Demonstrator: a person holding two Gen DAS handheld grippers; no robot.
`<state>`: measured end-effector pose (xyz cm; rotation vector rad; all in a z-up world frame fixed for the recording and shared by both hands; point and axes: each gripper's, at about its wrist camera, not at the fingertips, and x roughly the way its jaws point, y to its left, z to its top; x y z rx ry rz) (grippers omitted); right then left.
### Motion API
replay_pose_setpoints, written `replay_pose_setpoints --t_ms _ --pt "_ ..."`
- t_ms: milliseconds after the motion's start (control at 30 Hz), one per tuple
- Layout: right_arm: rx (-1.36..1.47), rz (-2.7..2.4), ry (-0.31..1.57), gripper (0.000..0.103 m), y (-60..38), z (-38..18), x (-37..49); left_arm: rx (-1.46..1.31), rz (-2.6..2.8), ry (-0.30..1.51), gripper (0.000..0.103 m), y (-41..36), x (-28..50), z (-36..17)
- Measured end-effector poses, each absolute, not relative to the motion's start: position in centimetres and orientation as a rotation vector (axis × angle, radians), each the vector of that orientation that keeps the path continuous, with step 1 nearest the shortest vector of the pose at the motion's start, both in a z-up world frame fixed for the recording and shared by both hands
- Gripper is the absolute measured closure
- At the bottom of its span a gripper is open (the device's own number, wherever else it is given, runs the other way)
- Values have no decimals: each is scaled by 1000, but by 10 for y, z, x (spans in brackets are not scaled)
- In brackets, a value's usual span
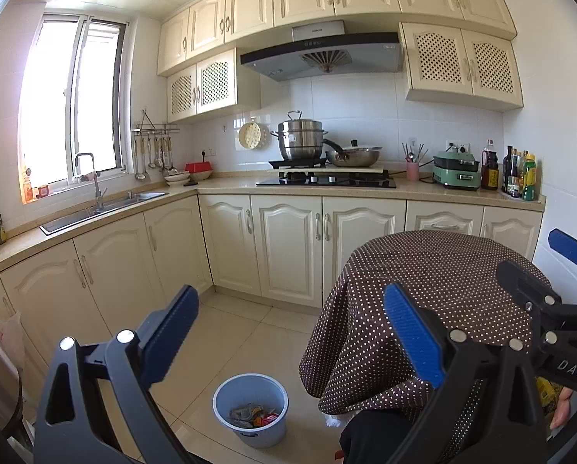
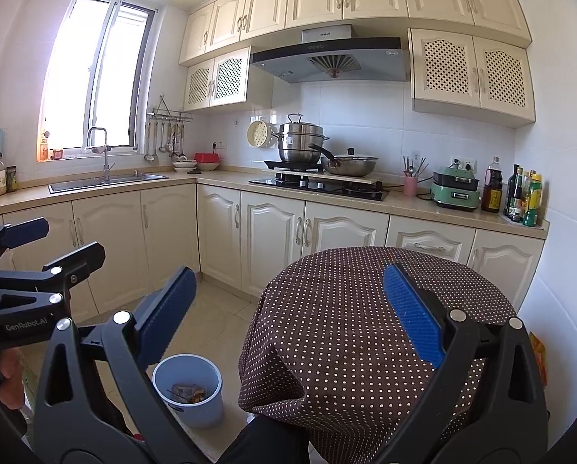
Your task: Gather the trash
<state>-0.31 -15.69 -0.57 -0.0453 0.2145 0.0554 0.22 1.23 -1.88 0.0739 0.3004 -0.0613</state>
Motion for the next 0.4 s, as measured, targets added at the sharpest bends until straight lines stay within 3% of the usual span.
replay_pose_setpoints --t_ms 400 --pt "-19 -2 331 7 -189 -40 35 113 -66 429 8 4 41 -59"
